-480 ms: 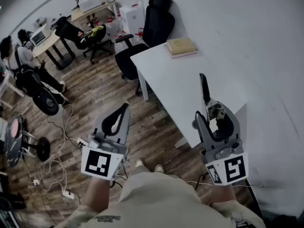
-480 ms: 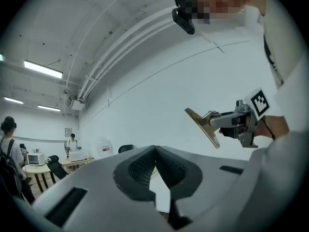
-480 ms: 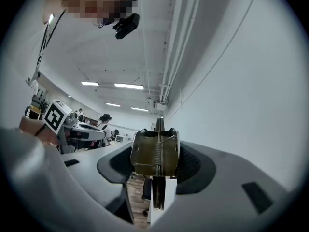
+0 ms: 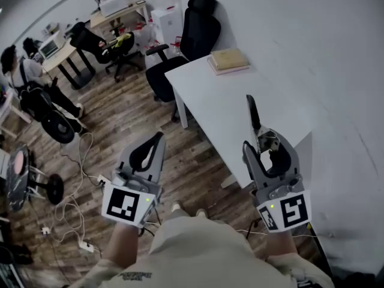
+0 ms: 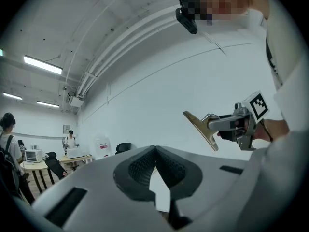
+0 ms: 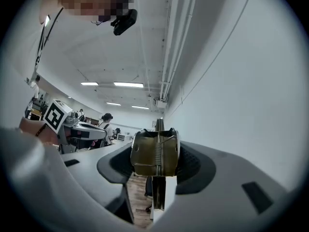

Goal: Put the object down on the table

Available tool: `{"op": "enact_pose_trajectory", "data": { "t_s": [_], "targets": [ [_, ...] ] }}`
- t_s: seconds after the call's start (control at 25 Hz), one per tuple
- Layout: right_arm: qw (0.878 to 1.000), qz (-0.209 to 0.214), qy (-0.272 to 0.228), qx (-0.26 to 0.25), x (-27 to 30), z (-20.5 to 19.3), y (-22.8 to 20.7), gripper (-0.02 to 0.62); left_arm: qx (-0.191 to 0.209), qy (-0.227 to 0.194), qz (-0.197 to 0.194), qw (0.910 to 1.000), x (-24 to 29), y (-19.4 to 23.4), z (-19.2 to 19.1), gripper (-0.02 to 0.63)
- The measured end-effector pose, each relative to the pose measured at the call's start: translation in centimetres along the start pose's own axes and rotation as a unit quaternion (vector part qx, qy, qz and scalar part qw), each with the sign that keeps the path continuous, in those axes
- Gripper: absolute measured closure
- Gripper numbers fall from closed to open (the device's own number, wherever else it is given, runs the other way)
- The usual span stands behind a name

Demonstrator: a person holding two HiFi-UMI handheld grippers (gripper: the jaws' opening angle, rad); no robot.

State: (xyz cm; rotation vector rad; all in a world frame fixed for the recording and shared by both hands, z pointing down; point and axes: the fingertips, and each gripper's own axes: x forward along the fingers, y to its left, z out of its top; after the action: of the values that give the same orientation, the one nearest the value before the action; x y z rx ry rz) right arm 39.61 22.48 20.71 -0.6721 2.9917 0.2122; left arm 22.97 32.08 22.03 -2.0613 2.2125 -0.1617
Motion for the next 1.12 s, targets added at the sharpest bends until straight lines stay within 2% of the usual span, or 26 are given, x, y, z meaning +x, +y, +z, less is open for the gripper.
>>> {"op": "enact_pose_trajectory", "data": {
  "t_s": [0.56,0.92,1.12],
  "targets": [
    [0.999,-0.001,0.036,0.007,-0.2,-2.5,-0.5,0.359,0.003,-0.009,0.001,1.0000,0.4,0.0,-0.4,0.586],
    [0.998,0.003,0.062,0.002,3.4,-4.3,0.1,0.359,-0.011,-0.009,0.007,0.9999,1.4,2.6,-1.4,0.584],
    [0.996,0.006,0.085,-0.002,7.1,-5.7,0.1,0.359,-0.030,0.005,0.002,0.9995,3.3,5.1,-2.9,0.584]
  ]
}}
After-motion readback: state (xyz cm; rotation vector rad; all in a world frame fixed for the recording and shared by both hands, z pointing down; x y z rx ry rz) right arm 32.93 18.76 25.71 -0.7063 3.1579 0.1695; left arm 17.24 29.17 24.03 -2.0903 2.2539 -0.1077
